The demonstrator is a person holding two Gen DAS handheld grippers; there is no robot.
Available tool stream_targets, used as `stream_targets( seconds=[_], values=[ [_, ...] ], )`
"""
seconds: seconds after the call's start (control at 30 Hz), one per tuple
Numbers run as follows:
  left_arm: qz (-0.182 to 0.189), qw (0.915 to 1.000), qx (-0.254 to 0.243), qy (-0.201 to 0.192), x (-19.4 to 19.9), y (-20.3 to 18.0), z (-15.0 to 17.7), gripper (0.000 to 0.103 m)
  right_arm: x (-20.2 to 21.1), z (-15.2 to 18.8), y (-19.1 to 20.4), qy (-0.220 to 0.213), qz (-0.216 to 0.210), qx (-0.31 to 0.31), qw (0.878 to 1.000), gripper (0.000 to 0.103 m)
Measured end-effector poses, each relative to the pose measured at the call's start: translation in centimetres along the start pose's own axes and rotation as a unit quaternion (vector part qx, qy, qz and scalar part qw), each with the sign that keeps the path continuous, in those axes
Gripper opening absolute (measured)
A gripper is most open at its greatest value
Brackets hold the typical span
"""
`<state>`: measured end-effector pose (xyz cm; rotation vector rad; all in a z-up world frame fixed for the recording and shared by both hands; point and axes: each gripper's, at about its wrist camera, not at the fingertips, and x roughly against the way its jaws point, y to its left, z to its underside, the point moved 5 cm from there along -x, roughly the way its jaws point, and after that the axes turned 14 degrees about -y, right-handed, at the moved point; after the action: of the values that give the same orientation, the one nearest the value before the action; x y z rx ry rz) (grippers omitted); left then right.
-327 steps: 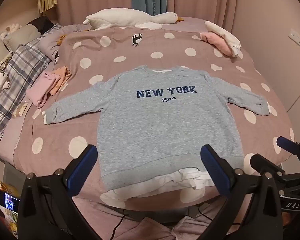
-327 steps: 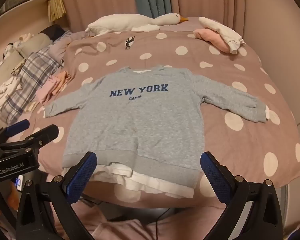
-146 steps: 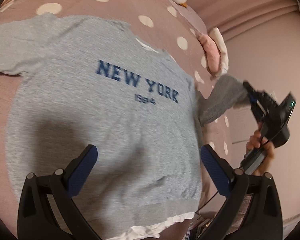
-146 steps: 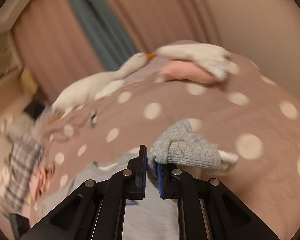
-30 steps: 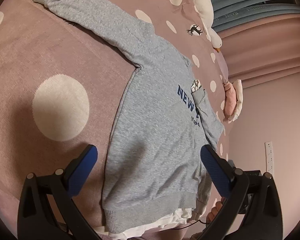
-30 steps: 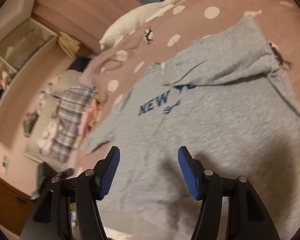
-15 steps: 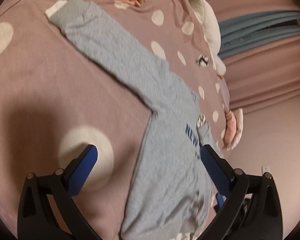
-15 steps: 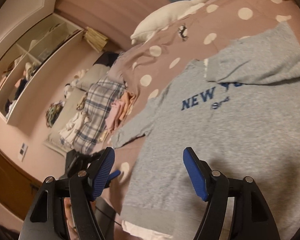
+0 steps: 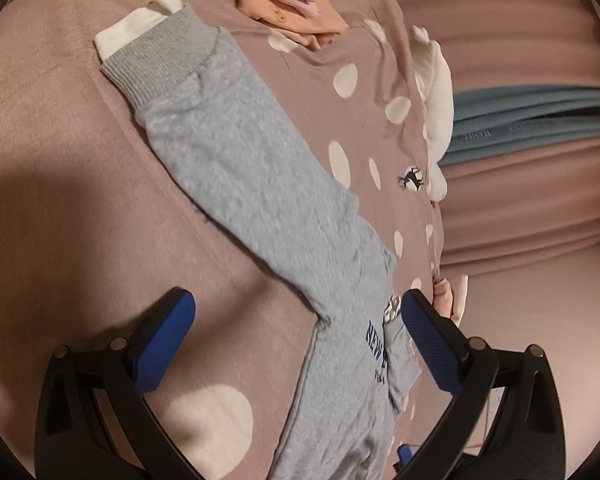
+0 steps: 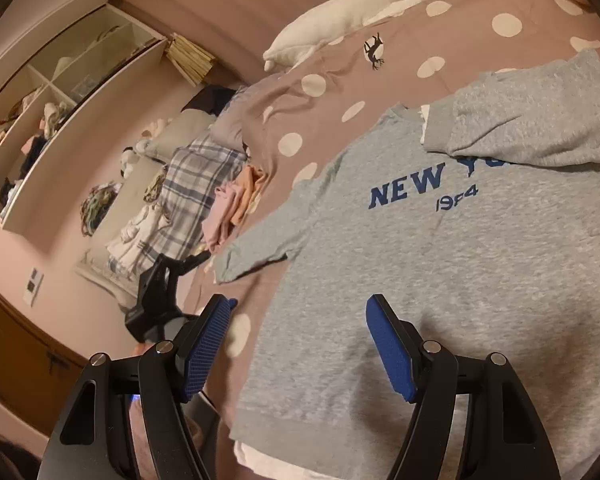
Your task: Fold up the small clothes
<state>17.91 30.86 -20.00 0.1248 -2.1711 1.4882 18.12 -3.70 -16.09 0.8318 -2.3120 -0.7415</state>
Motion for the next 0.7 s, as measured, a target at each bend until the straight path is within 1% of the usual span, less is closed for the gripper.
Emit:
stream_targets(
  seconds=[0.07, 0.17, 0.37, 0.47, 0.5, 0.57, 0.6, 0.63, 0.67, 0.7],
  values=[
    [-0.002, 1.0, -0.004, -0.001, -0.2, -0.1, -0.3, 0.103, 0.0, 0.0, -0.2, 0.001, 0.004, 0.0, 1.0, 0.072],
    [-0.01, 0.9998, -0.013, -0.014, -0.8, -0.2, -1.2, 0.103, 0.0, 0.0, -0.6, 0.004, 0.008, -0.006, 1.0, 0.072],
    [-0.02, 0.998, -0.007, -0.059, -2.4, 0.8, -4.7, 0.103, -0.1, -0.2, -1.1, 0.007, 0.02, -0.005, 1.0, 0.072],
    [-0.026, 0.9975, -0.002, -0.066, -3.1, 0.9, -6.1, 0.102, -0.4, -0.2, -1.5, 0.01, 0.024, -0.01, 1.0, 0.072],
    [-0.03, 0.997, -0.004, -0.071, -3.2, 0.9, -6.5, 0.101, -0.5, -0.2, -1.6, 0.011, 0.025, -0.012, 1.0, 0.072],
    [-0.051, 0.9957, -0.011, -0.077, -3.4, 1.1, -7.0, 0.093, -0.7, -0.1, -1.9, 0.012, 0.027, -0.014, 0.999, 0.072],
    [-0.065, 0.9944, -0.017, -0.082, -3.5, 1.2, -7.2, 0.082, -0.8, -0.1, -2.0, 0.014, 0.027, -0.015, 0.999, 0.072],
    [-0.087, 0.9921, -0.024, -0.087, -3.4, 1.5, -7.4, 0.065, -0.8, 0.0, -2.1, 0.015, 0.029, -0.015, 0.999, 0.072],
    [-0.107, 0.9897, -0.029, -0.091, -3.3, 1.7, -7.5, 0.055, -0.9, 0.0, -2.2, 0.016, 0.031, -0.014, 0.999, 0.072],
    [-0.13, 0.9864, -0.032, -0.096, -3.2, 2.0, -7.6, 0.033, -1.0, 0.0, -2.3, 0.017, 0.031, -0.014, 0.999, 0.072]
  ],
)
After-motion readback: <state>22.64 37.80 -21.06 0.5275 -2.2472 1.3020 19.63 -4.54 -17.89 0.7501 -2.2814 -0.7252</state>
